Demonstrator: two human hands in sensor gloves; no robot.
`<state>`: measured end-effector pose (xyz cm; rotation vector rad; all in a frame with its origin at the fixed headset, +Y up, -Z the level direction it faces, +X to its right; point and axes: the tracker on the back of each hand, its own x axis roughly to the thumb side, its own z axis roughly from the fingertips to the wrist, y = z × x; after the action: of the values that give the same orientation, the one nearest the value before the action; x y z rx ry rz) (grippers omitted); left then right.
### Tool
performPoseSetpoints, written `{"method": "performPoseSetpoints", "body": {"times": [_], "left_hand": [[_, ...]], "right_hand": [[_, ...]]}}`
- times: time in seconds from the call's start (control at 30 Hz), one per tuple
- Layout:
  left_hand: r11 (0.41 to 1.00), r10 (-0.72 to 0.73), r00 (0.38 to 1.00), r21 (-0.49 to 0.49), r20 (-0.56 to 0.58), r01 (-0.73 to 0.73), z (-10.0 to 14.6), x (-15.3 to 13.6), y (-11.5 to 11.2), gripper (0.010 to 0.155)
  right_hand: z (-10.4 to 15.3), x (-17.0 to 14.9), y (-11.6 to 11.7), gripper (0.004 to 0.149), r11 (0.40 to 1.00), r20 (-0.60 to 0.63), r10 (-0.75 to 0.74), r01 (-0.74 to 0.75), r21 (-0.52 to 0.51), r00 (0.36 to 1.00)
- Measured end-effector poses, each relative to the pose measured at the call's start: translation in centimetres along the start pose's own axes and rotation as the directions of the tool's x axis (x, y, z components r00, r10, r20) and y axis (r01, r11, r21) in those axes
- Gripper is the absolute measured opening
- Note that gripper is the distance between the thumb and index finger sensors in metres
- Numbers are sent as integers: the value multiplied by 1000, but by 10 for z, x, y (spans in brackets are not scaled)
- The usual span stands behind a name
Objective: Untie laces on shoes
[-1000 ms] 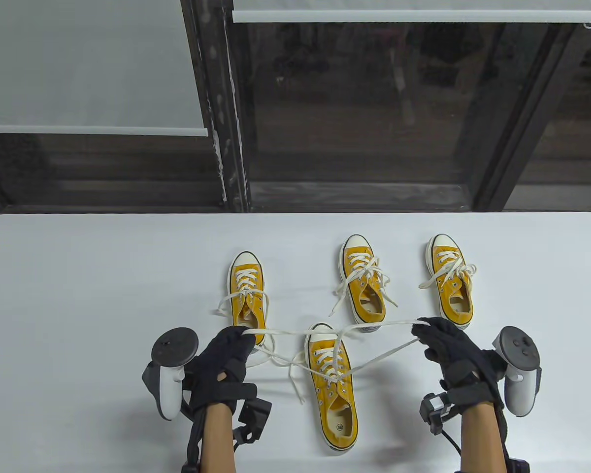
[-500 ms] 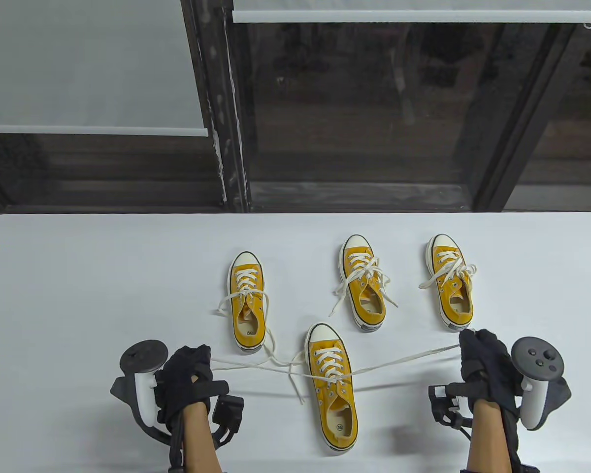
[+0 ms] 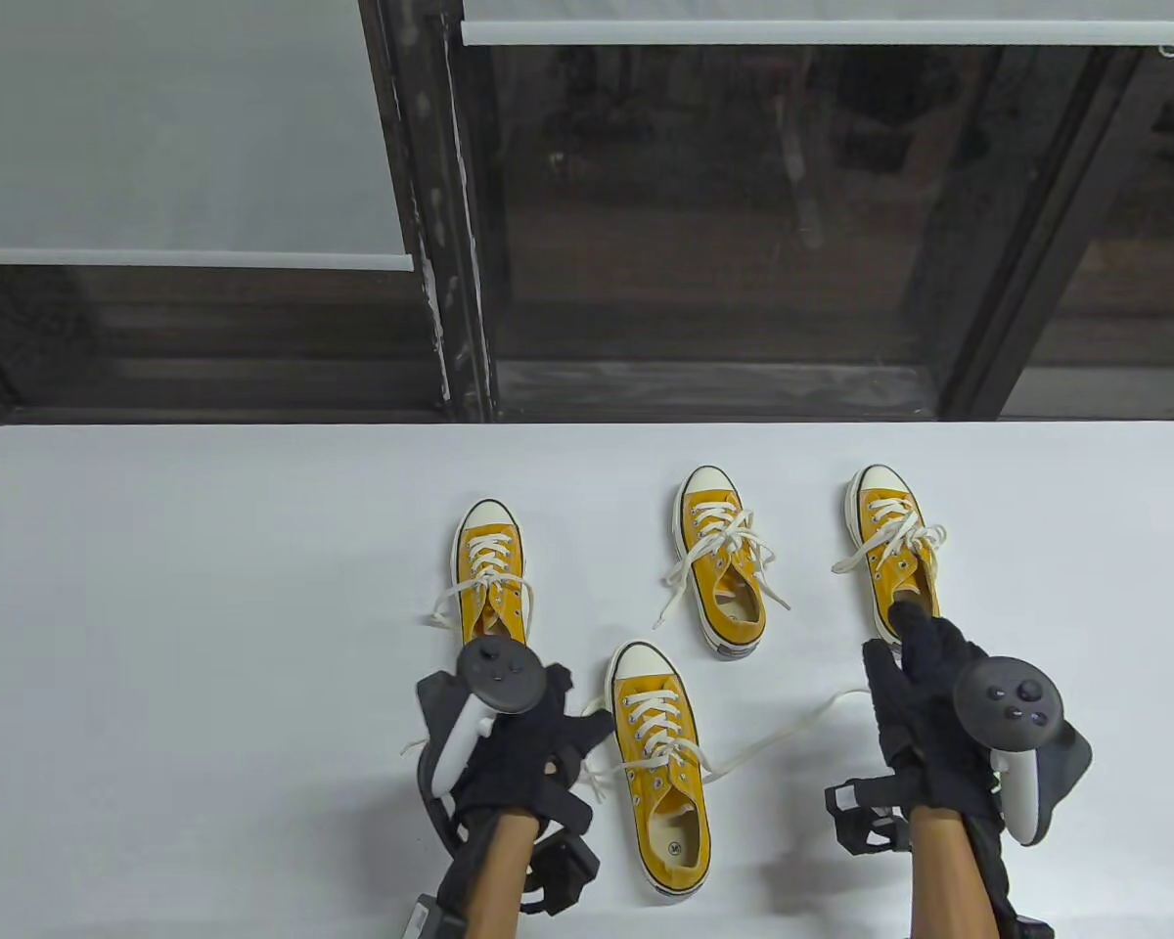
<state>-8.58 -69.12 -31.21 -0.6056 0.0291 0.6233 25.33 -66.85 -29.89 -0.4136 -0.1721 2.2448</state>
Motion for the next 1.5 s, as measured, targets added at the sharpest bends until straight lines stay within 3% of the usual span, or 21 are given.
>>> {"method": "performPoseSetpoints", "body": {"times": [0.13, 0.23, 0.37, 0.47, 0.53, 0.63, 0.9, 1.1, 1.2, 1.33, 1.5], "left_hand": [[963, -250, 967, -113, -49, 243, -12, 17, -31, 92], [928, -309, 950, -237, -55, 288, -21, 21, -50, 101], [865, -480, 868, -236, -127, 444, -29, 25, -68, 100], [881, -468, 871, -162, -153, 445, -29, 27, -70, 79], [881, -472, 867, -130, -157, 456, -28, 27, -67, 64], [891, -453, 876, -93, -165, 444, -28, 25, -60, 54], [960, -274, 956, 25, -103, 278, -8, 21, -21, 50], [953, -213, 967, 186, -141, 238, 2, 34, 19, 50], [943, -209, 960, 222, -186, 248, -8, 45, 39, 50], [930, -214, 947, 246, -240, 273, -39, 57, 58, 50], [925, -230, 926, 228, -300, 304, -82, 58, 64, 50]], "right_hand": [[3, 8, 12, 59, 998, 36, 28, -30, 49, 999], [3, 9, 16, 59, 997, 43, 34, -37, 72, 999], [3, 9, 21, 60, 994, 43, 42, -46, 95, 998], [2, 8, 22, 60, 994, 38, 41, -44, 102, 998], [2, 8, 22, 60, 994, 35, 40, -44, 103, 999], [2, 8, 22, 59, 994, 32, 40, -43, 102, 999], [2, 8, 22, 59, 993, 26, 36, -38, 108, 999], [2, 8, 17, 59, 995, 29, 19, -22, 96, 999], [2, 8, 16, 59, 995, 29, 11, -14, 94, 1000], [1, 5, 19, 58, 994, 18, -7, 5, 112, 1000], [0, 1, 22, 59, 991, -3, -18, 18, 131, 1000]]}}
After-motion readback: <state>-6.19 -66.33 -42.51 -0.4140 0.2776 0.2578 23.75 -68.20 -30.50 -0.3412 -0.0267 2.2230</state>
